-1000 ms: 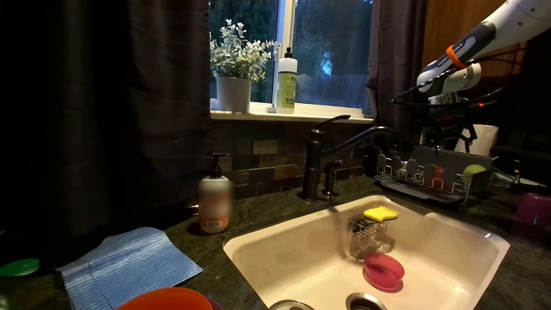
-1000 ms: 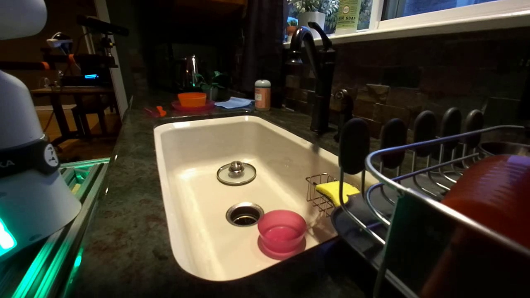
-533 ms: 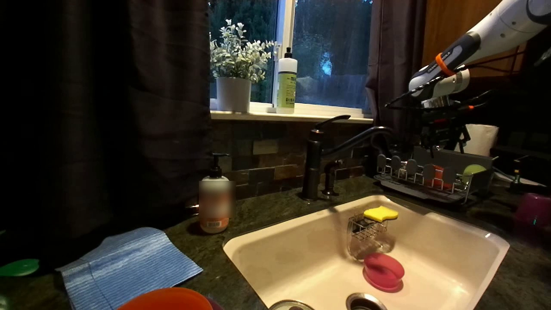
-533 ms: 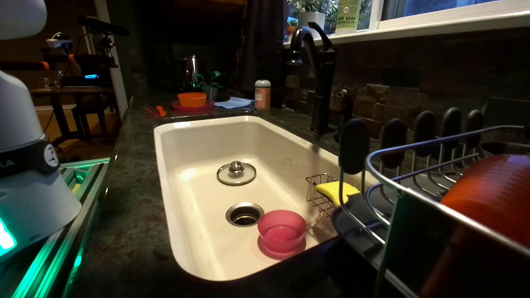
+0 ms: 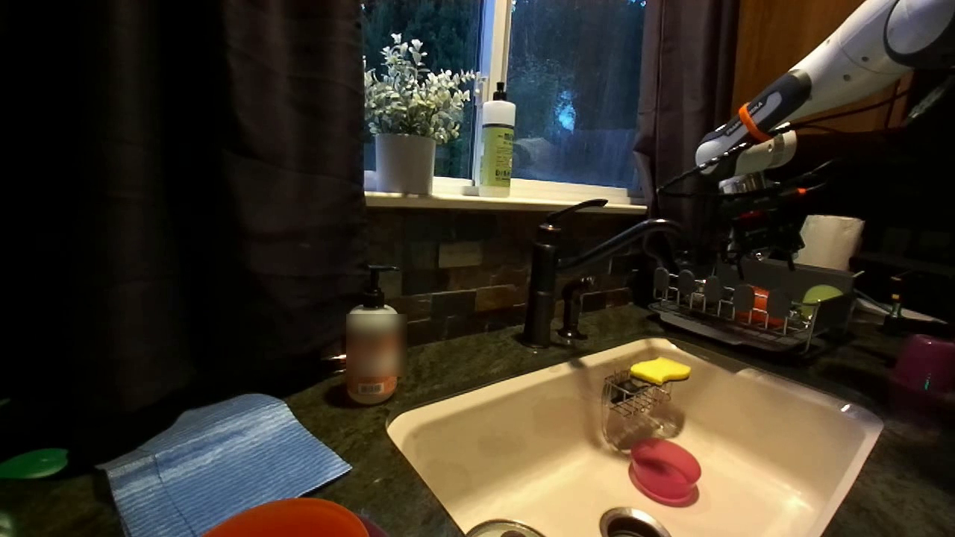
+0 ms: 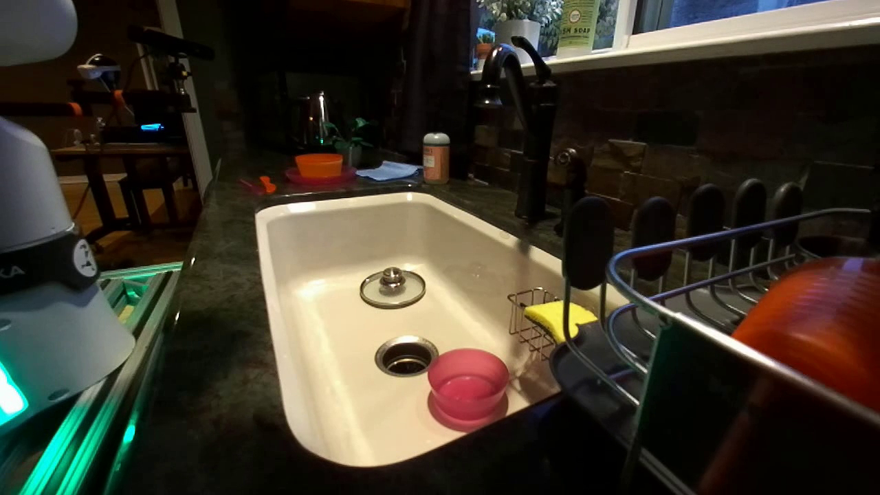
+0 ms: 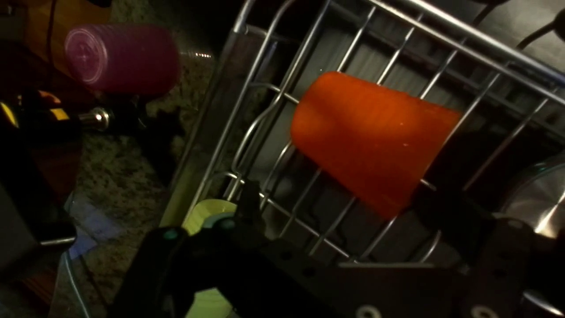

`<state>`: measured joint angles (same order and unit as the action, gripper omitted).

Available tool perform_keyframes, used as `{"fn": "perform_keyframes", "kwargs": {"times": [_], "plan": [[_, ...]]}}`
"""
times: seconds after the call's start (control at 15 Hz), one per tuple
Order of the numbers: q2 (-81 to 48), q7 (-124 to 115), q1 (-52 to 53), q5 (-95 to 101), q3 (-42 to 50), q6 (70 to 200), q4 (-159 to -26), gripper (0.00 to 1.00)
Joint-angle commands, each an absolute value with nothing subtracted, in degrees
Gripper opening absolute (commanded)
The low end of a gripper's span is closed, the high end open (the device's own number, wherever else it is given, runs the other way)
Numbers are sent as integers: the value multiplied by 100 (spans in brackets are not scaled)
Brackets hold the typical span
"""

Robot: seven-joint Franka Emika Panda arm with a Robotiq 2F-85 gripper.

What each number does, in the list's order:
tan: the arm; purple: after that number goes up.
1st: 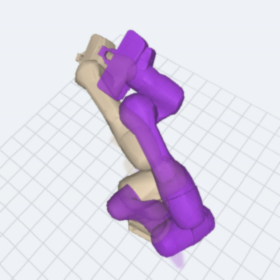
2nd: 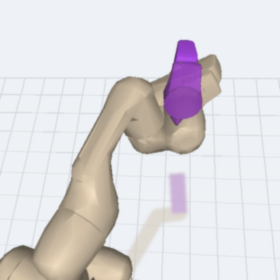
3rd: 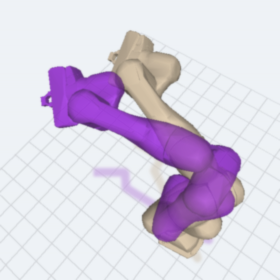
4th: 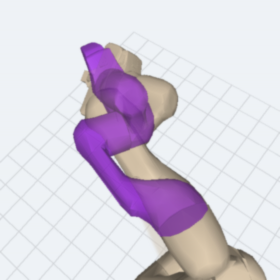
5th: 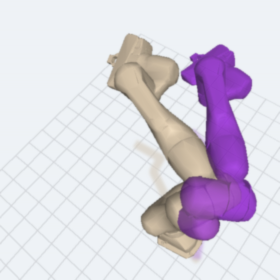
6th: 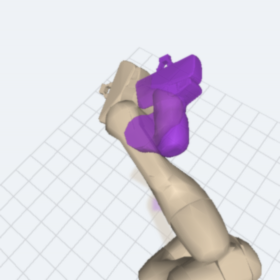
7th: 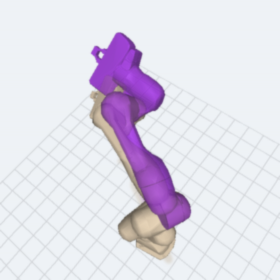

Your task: Pick up the orange cup from the dish dryer and put it in the sink, then turn on the tap

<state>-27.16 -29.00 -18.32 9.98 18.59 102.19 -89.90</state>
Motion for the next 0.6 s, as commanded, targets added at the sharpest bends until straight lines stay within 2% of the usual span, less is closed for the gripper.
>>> {"fn": "perform_keyframes", "kwargs": {"times": [0.0, 0.07, 0.13, 0.2, 0.53], "plan": [[-2905, -2841, -1804, 883, 1886, 10028, -8849, 100], [-2912, -2833, -1793, 900, 1887, 10020, -8876, 98], [-2937, -2808, -1795, 897, 1883, 10011, -8875, 91], [-2938, -2797, -1794, 893, 1883, 10005, -8887, 75], [-2929, -2741, -1789, 913, 1890, 9967, -8897, 38]]}}
